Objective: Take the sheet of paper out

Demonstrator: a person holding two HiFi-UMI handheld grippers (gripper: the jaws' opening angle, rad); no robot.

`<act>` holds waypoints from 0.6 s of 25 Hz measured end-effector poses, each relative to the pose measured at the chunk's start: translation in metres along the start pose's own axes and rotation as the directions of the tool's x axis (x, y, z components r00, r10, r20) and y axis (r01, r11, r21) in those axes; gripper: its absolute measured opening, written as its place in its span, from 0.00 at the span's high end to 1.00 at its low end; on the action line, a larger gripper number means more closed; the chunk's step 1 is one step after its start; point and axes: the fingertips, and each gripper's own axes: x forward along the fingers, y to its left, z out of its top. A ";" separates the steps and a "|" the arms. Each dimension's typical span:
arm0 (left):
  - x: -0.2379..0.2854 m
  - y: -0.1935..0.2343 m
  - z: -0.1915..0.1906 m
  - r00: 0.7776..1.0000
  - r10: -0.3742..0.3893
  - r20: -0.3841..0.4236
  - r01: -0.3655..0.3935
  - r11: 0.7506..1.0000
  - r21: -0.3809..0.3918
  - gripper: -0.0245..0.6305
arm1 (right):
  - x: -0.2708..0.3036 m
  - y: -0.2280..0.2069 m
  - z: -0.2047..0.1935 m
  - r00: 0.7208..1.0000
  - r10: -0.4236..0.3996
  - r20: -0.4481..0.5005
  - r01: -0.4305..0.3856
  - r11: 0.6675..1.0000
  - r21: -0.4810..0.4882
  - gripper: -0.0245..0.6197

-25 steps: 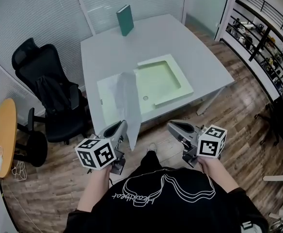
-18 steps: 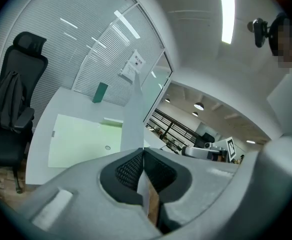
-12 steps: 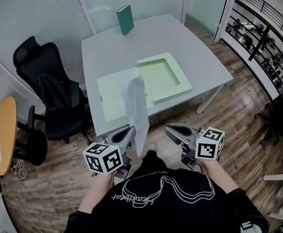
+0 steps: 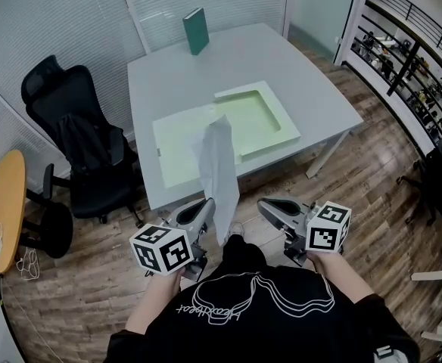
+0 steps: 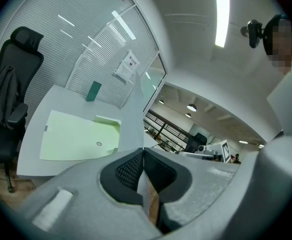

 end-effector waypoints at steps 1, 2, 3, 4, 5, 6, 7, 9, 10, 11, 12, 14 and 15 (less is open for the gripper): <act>0.000 -0.001 0.000 1.000 -0.003 0.001 0.003 1.000 -0.006 0.94 | 0.000 0.000 -0.001 1.000 -0.001 -0.004 0.001 1.000 0.001 0.95; 0.000 -0.002 0.000 1.000 -0.005 0.002 0.005 1.000 -0.011 0.94 | -0.001 0.001 -0.001 1.000 -0.003 -0.006 0.003 1.000 0.001 0.95; 0.000 -0.003 0.000 1.000 -0.007 0.002 0.007 1.000 -0.013 0.94 | -0.001 0.001 -0.001 1.000 -0.003 -0.006 0.003 1.000 0.001 0.95; 0.000 -0.004 0.000 1.000 -0.009 0.002 0.009 1.000 -0.013 0.94 | -0.002 0.001 -0.001 1.000 -0.004 -0.004 0.004 1.000 0.000 0.95; 0.000 -0.005 0.000 1.000 -0.009 0.001 0.009 1.000 -0.011 0.94 | -0.003 0.001 -0.001 1.000 -0.004 -0.002 0.004 1.000 0.000 0.95; 0.000 -0.006 0.000 1.000 -0.009 -0.001 0.009 1.000 -0.009 0.94 | -0.003 0.001 -0.001 1.000 -0.005 -0.001 0.005 1.000 0.001 0.95; 0.001 -0.006 0.000 1.000 -0.009 -0.002 0.009 1.000 -0.007 0.94 | -0.004 0.001 -0.001 1.000 -0.005 0.000 0.005 1.000 0.001 0.95; 0.001 -0.007 0.001 1.000 -0.010 -0.007 0.010 1.000 -0.005 0.94 | -0.005 0.001 -0.001 1.000 -0.007 -0.003 0.007 1.000 0.001 0.95; 0.002 -0.008 0.002 1.000 -0.010 -0.009 0.010 1.000 -0.003 0.94 | -0.006 0.001 -0.001 1.000 -0.010 -0.005 0.010 1.000 0.001 0.95; 0.002 -0.009 0.003 1.000 -0.012 -0.009 0.012 1.000 0.000 0.94 | -0.007 0.001 -0.001 1.000 -0.013 -0.004 0.013 1.000 0.000 0.95; 0.002 -0.010 0.003 1.000 -0.014 -0.008 0.014 1.000 0.002 0.94 | -0.008 0.002 -0.001 1.000 -0.013 -0.001 0.013 1.000 -0.001 0.95; 0.002 -0.012 0.004 1.000 -0.020 -0.006 0.020 1.000 0.006 0.94 | -0.008 0.003 -0.001 1.000 -0.011 0.006 0.011 1.000 -0.003 0.95; 0.002 -0.012 0.004 1.000 -0.022 -0.006 0.022 1.000 0.007 0.94 | -0.008 0.003 -0.001 1.000 -0.011 0.007 0.011 1.000 -0.005 0.95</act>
